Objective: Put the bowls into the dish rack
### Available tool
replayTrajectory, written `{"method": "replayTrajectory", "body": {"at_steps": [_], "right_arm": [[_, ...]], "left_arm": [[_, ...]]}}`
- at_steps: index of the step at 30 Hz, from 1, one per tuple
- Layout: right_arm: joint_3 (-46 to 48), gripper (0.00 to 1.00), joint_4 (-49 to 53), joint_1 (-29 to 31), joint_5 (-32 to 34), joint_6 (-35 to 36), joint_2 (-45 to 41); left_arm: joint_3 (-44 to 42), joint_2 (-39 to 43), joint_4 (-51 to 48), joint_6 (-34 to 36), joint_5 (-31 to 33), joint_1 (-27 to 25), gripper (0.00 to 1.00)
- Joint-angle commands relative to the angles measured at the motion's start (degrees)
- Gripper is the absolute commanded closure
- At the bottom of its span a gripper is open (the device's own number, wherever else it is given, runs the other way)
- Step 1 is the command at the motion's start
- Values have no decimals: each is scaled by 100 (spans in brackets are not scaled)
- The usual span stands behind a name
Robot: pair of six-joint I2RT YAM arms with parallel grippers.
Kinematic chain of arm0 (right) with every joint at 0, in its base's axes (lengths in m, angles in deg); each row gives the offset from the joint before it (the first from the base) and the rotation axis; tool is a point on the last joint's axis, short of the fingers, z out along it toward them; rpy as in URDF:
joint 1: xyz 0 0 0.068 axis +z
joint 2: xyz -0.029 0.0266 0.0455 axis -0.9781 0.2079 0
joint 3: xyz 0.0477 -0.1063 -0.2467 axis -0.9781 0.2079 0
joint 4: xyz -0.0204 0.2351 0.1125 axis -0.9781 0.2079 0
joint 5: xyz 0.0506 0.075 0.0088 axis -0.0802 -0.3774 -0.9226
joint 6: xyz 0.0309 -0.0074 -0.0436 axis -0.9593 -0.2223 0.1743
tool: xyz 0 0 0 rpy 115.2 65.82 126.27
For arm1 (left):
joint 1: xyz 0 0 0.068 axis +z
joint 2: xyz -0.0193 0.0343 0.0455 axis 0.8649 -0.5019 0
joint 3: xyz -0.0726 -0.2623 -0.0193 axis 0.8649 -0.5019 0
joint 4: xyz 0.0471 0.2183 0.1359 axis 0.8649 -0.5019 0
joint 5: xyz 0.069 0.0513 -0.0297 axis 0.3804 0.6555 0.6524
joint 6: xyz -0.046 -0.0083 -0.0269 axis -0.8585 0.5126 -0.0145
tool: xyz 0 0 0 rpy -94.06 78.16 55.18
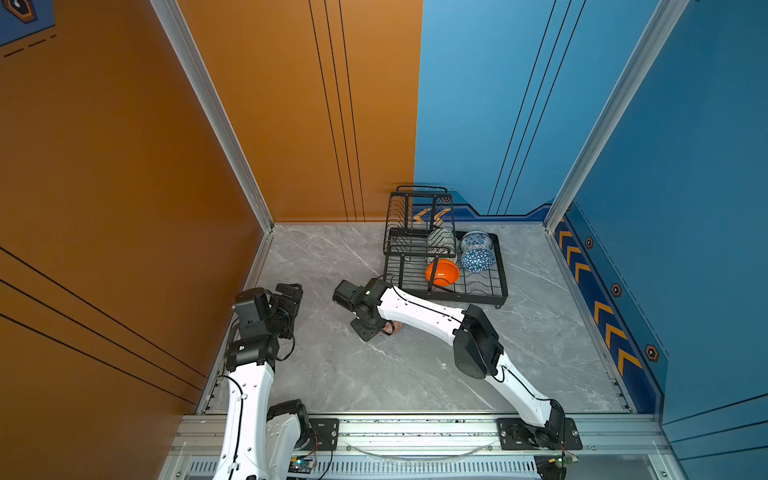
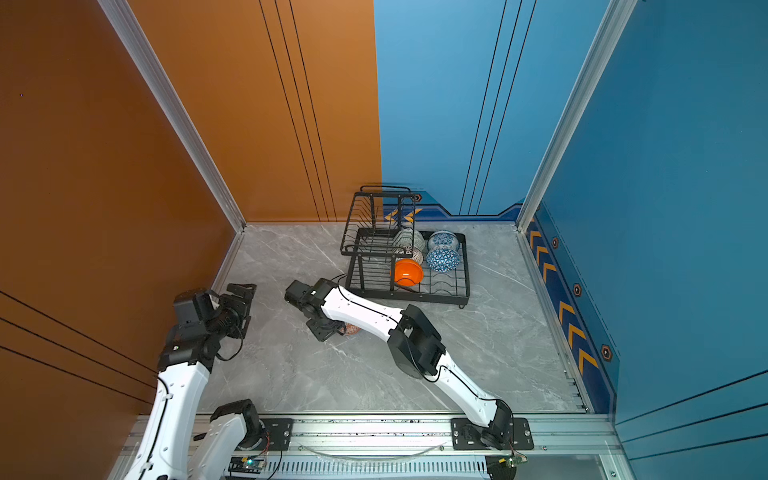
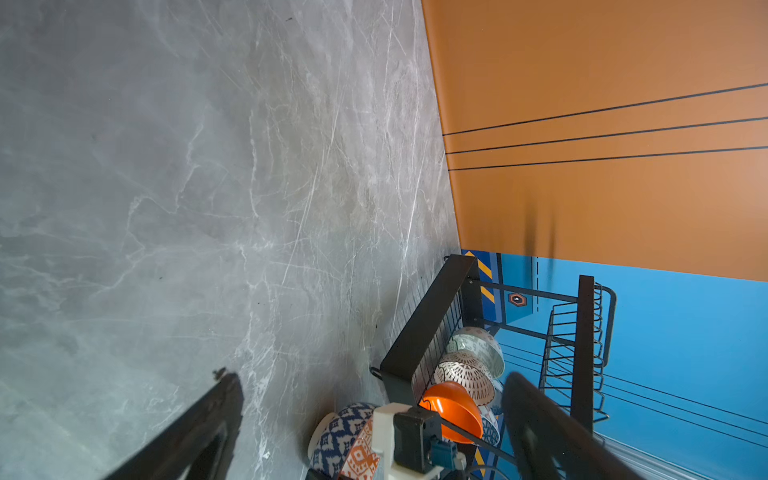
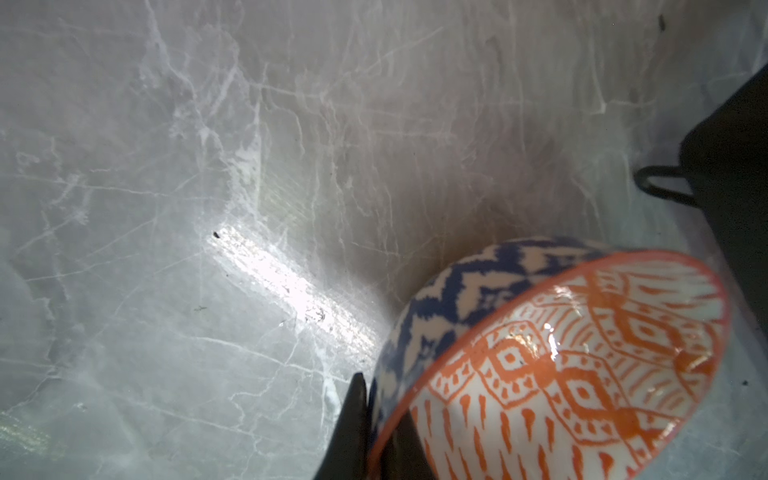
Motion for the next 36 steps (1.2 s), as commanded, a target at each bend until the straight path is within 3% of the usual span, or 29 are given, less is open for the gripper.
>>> {"method": "replayTrajectory", "body": {"at_steps": [1, 13, 26, 31, 34, 36], "right_arm": [[-269, 86, 284, 76, -19, 141, 181], [-360, 66, 289, 87, 69, 305, 71], [396, 29, 289, 3, 562, 357, -1339], [822, 13, 264, -94, 867, 327, -1994], [1131, 1, 165, -181, 965, 194, -2451], [1364, 0, 57, -262, 1006, 93, -2697]], "left_arm": [[-155, 38, -89, -104, -150, -52, 2], [-415, 4, 230, -220, -262, -262, 2], [-572, 105, -11, -278, -742, -367, 2], [-672, 62, -11, -309, -751, -683, 2], [-656, -84, -11, -282, -685, -1104, 2], [-591, -294, -11, -172, -649, -1485, 2]]}}
